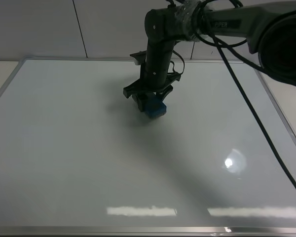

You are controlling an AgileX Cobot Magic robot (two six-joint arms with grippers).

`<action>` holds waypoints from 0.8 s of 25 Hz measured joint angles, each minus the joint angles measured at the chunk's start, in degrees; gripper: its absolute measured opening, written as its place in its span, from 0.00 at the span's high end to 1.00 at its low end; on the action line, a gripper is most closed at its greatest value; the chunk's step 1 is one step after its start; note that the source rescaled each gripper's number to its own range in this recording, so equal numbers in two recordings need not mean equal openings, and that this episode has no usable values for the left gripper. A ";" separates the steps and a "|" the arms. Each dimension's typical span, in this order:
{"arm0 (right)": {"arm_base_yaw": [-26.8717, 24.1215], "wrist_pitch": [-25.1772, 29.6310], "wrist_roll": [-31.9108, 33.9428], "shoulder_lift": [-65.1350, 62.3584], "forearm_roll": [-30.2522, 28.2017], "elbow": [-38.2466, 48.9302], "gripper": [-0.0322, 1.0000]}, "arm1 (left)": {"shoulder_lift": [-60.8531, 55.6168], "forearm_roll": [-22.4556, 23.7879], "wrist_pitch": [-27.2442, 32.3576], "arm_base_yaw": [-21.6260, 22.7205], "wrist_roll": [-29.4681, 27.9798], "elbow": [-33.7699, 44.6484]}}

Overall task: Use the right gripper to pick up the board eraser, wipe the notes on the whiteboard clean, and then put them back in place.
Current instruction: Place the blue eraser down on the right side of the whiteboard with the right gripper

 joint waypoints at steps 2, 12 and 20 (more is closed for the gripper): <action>-0.50 1.01 -0.11 -2.01 0.00 0.00 0.96 | 0.00 0.00 0.00 0.00 0.00 0.00; -3.37 1.40 0.58 -16.57 -2.98 10.65 0.96 | 0.00 0.00 0.00 0.00 0.00 0.00; -11.52 -12.96 3.09 -37.16 -3.12 43.87 0.96 | 0.00 0.00 0.00 0.00 0.00 0.00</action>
